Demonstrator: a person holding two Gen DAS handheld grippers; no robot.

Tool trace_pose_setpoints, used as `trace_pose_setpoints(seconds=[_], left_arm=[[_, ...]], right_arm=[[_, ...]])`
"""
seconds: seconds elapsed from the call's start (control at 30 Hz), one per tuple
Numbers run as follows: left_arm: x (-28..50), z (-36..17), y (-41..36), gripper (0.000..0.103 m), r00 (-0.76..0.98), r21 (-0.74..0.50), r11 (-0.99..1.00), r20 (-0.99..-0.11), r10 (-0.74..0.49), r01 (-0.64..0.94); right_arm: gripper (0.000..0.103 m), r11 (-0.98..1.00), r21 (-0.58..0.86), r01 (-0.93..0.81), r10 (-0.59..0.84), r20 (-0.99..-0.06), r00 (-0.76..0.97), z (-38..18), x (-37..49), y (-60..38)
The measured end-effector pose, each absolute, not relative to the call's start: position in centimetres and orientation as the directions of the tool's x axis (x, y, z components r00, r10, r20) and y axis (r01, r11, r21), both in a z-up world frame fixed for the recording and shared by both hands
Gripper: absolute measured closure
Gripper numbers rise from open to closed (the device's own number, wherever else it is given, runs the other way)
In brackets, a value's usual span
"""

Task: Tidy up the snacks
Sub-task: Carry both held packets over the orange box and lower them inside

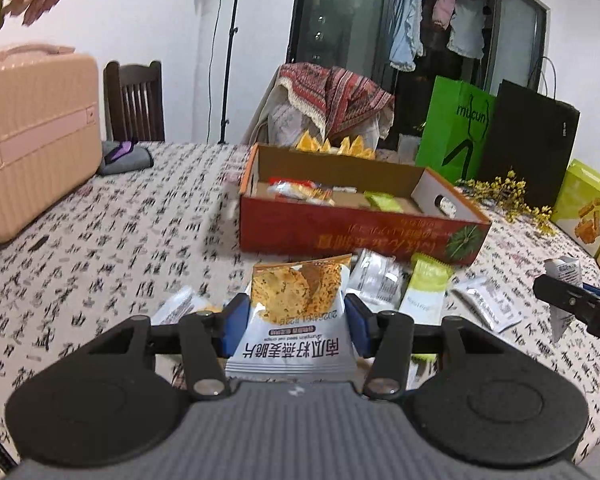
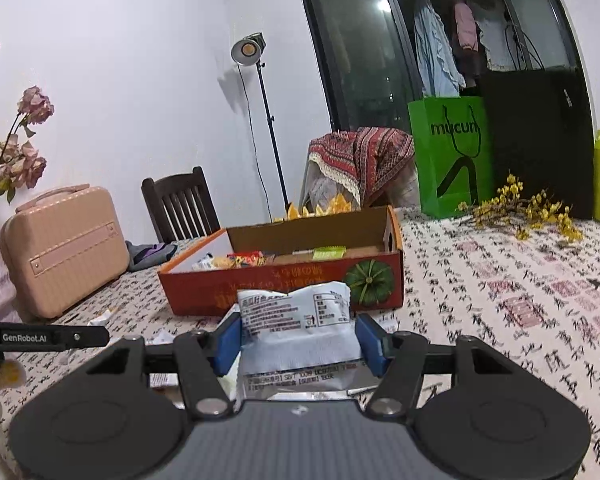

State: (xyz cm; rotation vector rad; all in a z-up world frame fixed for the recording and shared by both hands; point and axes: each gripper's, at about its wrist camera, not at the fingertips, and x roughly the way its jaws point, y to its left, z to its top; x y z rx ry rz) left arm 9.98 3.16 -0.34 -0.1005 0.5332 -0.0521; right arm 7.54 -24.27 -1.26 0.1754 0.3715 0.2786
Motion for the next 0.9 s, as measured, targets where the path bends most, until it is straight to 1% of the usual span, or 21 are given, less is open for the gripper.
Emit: trace_pose_setpoints(seconds=[0.37, 0.67, 0.9], left_arm=[[12.8, 2.5, 0.9, 0.05, 0.891, -0.089, 0.993, -0.441, -0.107, 0.075], [16.6, 4.1, -1.0, 0.05, 0.899, -0.094, 0.99, -0.419, -0.131, 0.101], [20.9, 4.9, -1.5, 0.05, 0.899, -0.107, 0.991, -0.42, -0.12, 0.082]], right_arm=[[0.043, 0.954, 0.194, -0.23, 0.28, -0.292, 0.915, 0.9, 9.9, -24.3], [0.043, 0.956, 0.186, -0.228, 0.272, -0.261, 0.926, 3.0, 13.8, -24.0], [0.043, 0.953, 0.207, -0.223, 0.274, -0.268, 0.923, 4.4, 18.6, -23.6]])
